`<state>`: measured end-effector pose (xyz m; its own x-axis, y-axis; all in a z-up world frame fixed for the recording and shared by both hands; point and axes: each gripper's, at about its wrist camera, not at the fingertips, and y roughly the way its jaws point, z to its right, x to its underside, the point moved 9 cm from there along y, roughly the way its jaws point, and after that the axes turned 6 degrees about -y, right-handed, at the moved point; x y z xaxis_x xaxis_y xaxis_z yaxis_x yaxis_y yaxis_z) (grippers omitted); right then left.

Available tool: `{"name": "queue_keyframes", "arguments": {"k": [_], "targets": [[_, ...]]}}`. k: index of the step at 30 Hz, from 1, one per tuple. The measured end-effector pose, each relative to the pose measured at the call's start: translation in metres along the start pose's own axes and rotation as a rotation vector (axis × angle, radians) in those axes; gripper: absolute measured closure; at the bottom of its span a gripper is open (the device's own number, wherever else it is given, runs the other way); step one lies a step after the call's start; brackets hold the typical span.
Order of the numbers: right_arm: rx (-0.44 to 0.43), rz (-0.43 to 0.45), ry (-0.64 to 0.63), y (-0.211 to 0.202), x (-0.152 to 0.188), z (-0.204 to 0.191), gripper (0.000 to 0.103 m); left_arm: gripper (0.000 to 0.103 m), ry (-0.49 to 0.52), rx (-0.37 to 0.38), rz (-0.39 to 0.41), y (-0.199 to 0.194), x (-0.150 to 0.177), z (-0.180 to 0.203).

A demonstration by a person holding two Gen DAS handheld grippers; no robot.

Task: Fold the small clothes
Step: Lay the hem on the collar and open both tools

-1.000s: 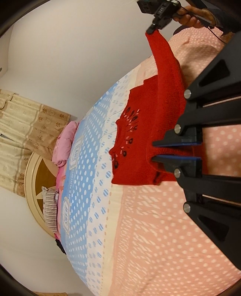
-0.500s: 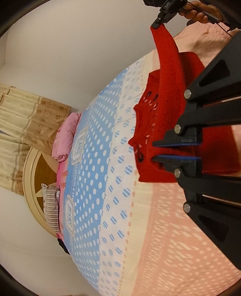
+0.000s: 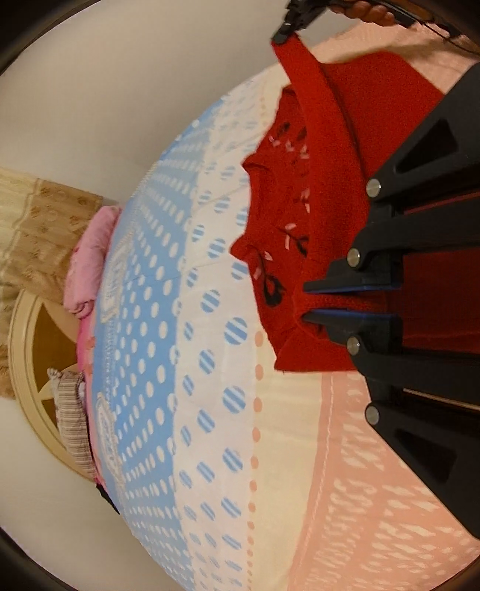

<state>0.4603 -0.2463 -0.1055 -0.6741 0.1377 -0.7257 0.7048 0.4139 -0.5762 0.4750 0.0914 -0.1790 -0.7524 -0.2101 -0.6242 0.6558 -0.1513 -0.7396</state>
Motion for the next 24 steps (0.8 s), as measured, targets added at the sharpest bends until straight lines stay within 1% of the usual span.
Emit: {"name": "queue_keyframes", "arguments": {"k": [1, 2, 3, 4, 5, 6, 7, 8, 9, 11, 12, 13, 15, 17, 18, 19, 20, 21, 22, 23, 24], "targets": [[0.025, -0.003, 0.001, 0.009, 0.000, 0.006, 0.097, 0.094, 0.005, -0.024, 0.003, 0.006, 0.000, -0.002], [0.029, -0.004, 0.012, 0.016, 0.000, 0.010, 0.096, 0.087, 0.002, -0.032, 0.006, 0.010, 0.000, -0.003], [0.023, -0.032, 0.017, 0.029, 0.003, 0.015, 0.096, 0.086, -0.004, -0.047, 0.010, 0.012, 0.000, -0.006], [0.067, -0.059, 0.002, 0.038, 0.006, 0.021, 0.093, 0.085, -0.018, -0.062, 0.009, 0.013, -0.001, -0.011], [0.115, -0.067, -0.014, 0.041, 0.008, 0.025, 0.081, 0.076, -0.036, -0.062, 0.008, 0.011, 0.000, -0.016], [0.185, -0.067, -0.047, 0.040, 0.011, 0.029, 0.069, 0.067, -0.054, -0.044, 0.009, 0.007, 0.001, -0.020], [0.180, -0.067, -0.063, 0.038, 0.014, 0.026, 0.041, 0.061, -0.068, -0.035, 0.023, -0.001, 0.003, -0.026], [0.155, -0.066, -0.067, 0.036, 0.017, 0.022, 0.032, 0.047, -0.071, -0.054, 0.038, -0.009, 0.006, -0.034], [0.114, -0.061, -0.079, 0.032, 0.021, 0.015, 0.032, 0.038, -0.067, -0.064, 0.050, -0.013, 0.008, -0.038], [0.094, -0.088, -0.141, 0.028, 0.034, -0.002, 0.032, 0.032, -0.050, -0.077, 0.077, -0.026, 0.019, -0.049], [0.075, -0.123, -0.182, 0.029, 0.044, -0.014, 0.032, 0.030, -0.047, -0.085, 0.077, -0.030, 0.026, -0.053], [0.046, -0.156, -0.199, 0.033, 0.052, -0.023, 0.032, 0.030, -0.051, -0.093, 0.076, -0.032, 0.035, -0.060], [-0.023, -0.249, -0.229, 0.047, 0.070, -0.047, 0.032, 0.030, -0.060, -0.099, 0.071, -0.031, 0.046, -0.068], [-0.042, -0.329, -0.268, 0.064, 0.084, -0.064, 0.032, 0.030, -0.070, -0.103, 0.059, -0.027, 0.058, -0.074], [-0.044, -0.386, -0.323, 0.079, 0.094, -0.078, 0.032, 0.030, -0.081, -0.096, 0.050, -0.025, 0.061, -0.075], [-0.035, -0.416, -0.367, 0.088, 0.099, -0.087, 0.032, 0.030, -0.103, -0.082, 0.045, -0.024, 0.060, -0.075], [-0.012, -0.435, -0.412, 0.098, 0.103, -0.094, 0.032, 0.029, -0.116, -0.073, 0.058, -0.026, 0.059, -0.076], [0.025, -0.449, -0.464, 0.109, 0.104, -0.100, 0.032, 0.024, -0.129, -0.061, 0.075, -0.028, 0.057, -0.077], [0.066, -0.456, -0.513, 0.125, 0.099, -0.108, 0.032, 0.021, -0.139, -0.055, 0.086, -0.028, 0.058, -0.077], [0.079, -0.445, -0.528, 0.132, 0.092, -0.111, 0.032, 0.018, -0.139, -0.053, 0.084, -0.027, 0.059, -0.077], [0.099, -0.415, -0.539, 0.140, 0.078, -0.116, 0.032, 0.017, -0.138, -0.043, 0.080, -0.027, 0.059, -0.076]]}}
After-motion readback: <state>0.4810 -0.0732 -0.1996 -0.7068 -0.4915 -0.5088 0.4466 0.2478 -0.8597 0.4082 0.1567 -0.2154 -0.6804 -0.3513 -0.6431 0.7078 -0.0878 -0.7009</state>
